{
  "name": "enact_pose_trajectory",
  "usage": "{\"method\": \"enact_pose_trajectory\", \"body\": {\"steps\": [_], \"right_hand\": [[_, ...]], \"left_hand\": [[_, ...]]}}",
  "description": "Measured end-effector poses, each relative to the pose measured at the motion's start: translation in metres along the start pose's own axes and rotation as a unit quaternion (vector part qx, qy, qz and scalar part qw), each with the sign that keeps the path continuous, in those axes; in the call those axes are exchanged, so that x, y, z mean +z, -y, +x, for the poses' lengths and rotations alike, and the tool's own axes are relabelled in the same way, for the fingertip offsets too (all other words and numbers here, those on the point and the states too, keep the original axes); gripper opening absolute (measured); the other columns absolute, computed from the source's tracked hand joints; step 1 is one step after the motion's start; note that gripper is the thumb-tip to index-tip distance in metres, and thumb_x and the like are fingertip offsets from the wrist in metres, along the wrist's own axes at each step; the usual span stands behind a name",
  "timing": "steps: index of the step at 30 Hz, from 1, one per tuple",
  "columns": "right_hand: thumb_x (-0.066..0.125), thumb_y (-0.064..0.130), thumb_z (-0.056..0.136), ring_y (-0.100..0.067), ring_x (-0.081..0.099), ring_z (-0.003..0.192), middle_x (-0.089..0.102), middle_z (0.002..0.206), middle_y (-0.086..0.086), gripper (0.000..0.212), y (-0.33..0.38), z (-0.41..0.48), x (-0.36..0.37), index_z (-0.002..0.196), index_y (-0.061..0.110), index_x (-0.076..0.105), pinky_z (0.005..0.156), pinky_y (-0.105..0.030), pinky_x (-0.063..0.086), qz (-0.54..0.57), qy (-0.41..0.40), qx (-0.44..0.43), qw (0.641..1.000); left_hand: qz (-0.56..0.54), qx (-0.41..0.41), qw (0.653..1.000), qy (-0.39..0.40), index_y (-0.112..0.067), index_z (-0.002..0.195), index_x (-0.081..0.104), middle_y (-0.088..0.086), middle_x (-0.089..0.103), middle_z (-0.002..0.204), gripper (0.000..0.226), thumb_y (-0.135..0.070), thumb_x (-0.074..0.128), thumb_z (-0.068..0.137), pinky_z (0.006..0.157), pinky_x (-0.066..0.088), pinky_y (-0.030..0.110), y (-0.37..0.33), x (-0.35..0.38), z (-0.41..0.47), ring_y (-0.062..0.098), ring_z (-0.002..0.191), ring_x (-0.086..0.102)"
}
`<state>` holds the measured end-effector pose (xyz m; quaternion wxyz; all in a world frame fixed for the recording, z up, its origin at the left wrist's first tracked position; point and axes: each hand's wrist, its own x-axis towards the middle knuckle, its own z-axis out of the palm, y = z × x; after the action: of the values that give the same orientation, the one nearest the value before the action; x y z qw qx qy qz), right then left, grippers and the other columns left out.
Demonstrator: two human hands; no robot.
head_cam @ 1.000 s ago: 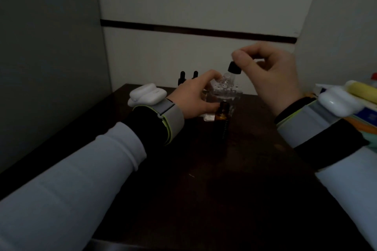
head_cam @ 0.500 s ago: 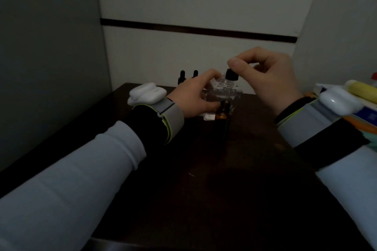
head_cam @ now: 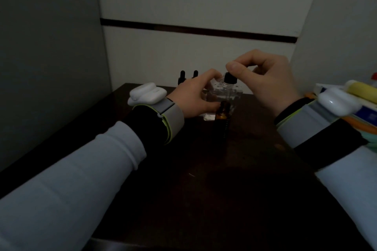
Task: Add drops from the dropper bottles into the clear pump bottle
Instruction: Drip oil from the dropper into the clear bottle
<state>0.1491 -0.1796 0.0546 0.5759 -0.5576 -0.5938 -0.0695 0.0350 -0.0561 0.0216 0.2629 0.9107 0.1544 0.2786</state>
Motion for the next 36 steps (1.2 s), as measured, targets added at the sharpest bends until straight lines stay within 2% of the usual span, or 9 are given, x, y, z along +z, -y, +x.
{"method": "enact_pose_trajectory", "body": {"steps": [3, 6, 11, 14, 17, 20, 23, 29, 36], "right_hand": [[0.068, 0.019, 0.085, 0.007, 0.052, 0.052, 0.064, 0.073, 0.007, 0.008, 0.000, 0.001, 0.000, 0.078, 0.018, 0.066, 0.051, -0.008, 0.035, 0.009, -0.018, -0.004, 1.000], [0.067, 0.026, 0.085, 0.008, 0.055, 0.064, 0.062, 0.064, 0.024, 0.012, 0.003, 0.004, -0.003, 0.075, 0.030, 0.062, 0.058, -0.013, 0.039, 0.029, -0.097, -0.028, 0.995], [0.062, 0.030, 0.086, -0.004, 0.059, 0.077, 0.065, 0.077, 0.010, 0.002, 0.000, 0.006, -0.003, 0.084, 0.028, 0.062, 0.065, -0.033, 0.045, 0.064, -0.200, -0.062, 0.976], [0.062, 0.027, 0.087, 0.007, 0.056, 0.076, 0.062, 0.080, 0.014, 0.002, -0.003, 0.006, 0.000, 0.088, 0.029, 0.061, 0.065, -0.025, 0.044, 0.053, -0.199, -0.067, 0.976], [0.063, 0.026, 0.087, 0.005, 0.057, 0.077, 0.062, 0.081, 0.014, 0.003, -0.006, 0.006, 0.002, 0.087, 0.029, 0.062, 0.066, -0.024, 0.045, 0.046, -0.183, -0.056, 0.980], [0.067, 0.025, 0.084, 0.006, 0.056, 0.076, 0.059, 0.077, 0.017, 0.004, -0.013, 0.003, 0.007, 0.081, 0.028, 0.064, 0.062, -0.013, 0.039, -0.002, -0.143, -0.039, 0.989], [0.068, 0.031, 0.080, 0.002, 0.056, 0.077, 0.056, 0.075, 0.017, 0.008, -0.017, 0.001, 0.011, 0.074, 0.031, 0.063, 0.064, -0.019, 0.040, -0.056, -0.117, -0.041, 0.991], [0.066, 0.035, 0.079, -0.003, 0.057, 0.079, 0.058, 0.076, 0.017, 0.011, -0.017, 0.002, 0.012, 0.072, 0.040, 0.059, 0.068, -0.024, 0.040, -0.044, -0.108, -0.034, 0.993], [0.067, 0.032, 0.082, -0.002, 0.057, 0.079, 0.059, 0.077, 0.017, 0.006, -0.018, 0.001, 0.012, 0.078, 0.034, 0.063, 0.071, -0.024, 0.040, -0.035, -0.096, -0.019, 0.995]], "left_hand": [[0.000, -0.001, 1.000, -0.003, -0.030, 0.125, 0.042, 0.005, 0.058, 0.109, 0.054, -0.028, 0.072, 0.079, 0.083, 0.054, 0.045, 0.001, 0.000, 0.000, 0.025, 0.088, 0.066], [0.007, -0.001, 1.000, -0.006, -0.030, 0.123, 0.043, 0.003, 0.058, 0.106, 0.053, -0.028, 0.072, 0.079, 0.083, 0.054, 0.045, 0.002, 0.000, 0.000, 0.023, 0.086, 0.066], [0.007, 0.003, 1.000, -0.003, -0.028, 0.124, 0.043, 0.005, 0.059, 0.108, 0.052, -0.025, 0.071, 0.080, 0.084, 0.054, 0.046, 0.001, 0.000, 0.000, 0.025, 0.088, 0.066], [0.007, 0.001, 1.000, -0.001, -0.028, 0.125, 0.042, 0.004, 0.058, 0.109, 0.052, -0.025, 0.071, 0.081, 0.085, 0.054, 0.045, 0.001, -0.001, 0.000, 0.024, 0.090, 0.066], [0.008, 0.001, 1.000, -0.004, -0.028, 0.125, 0.042, 0.003, 0.058, 0.108, 0.053, -0.025, 0.071, 0.081, 0.084, 0.054, 0.045, 0.001, 0.000, 0.000, 0.024, 0.089, 0.066], [0.006, 0.005, 1.000, -0.008, -0.028, 0.125, 0.042, 0.005, 0.059, 0.107, 0.055, -0.027, 0.072, 0.080, 0.084, 0.054, 0.045, 0.001, 0.001, 0.001, 0.024, 0.087, 0.067], [0.007, 0.001, 1.000, -0.006, -0.029, 0.125, 0.042, 0.006, 0.058, 0.107, 0.055, -0.028, 0.072, 0.080, 0.084, 0.054, 0.045, 0.001, 0.001, 0.000, 0.024, 0.088, 0.066], [0.005, -0.001, 1.000, -0.005, -0.028, 0.126, 0.041, 0.007, 0.058, 0.109, 0.055, -0.028, 0.071, 0.080, 0.084, 0.053, 0.046, 0.000, 0.001, 0.000, 0.026, 0.090, 0.066], [0.007, -0.003, 1.000, 0.000, -0.028, 0.126, 0.040, 0.006, 0.058, 0.110, 0.056, -0.028, 0.071, 0.080, 0.085, 0.053, 0.046, -0.001, 0.000, 0.000, 0.025, 0.092, 0.065]]}}
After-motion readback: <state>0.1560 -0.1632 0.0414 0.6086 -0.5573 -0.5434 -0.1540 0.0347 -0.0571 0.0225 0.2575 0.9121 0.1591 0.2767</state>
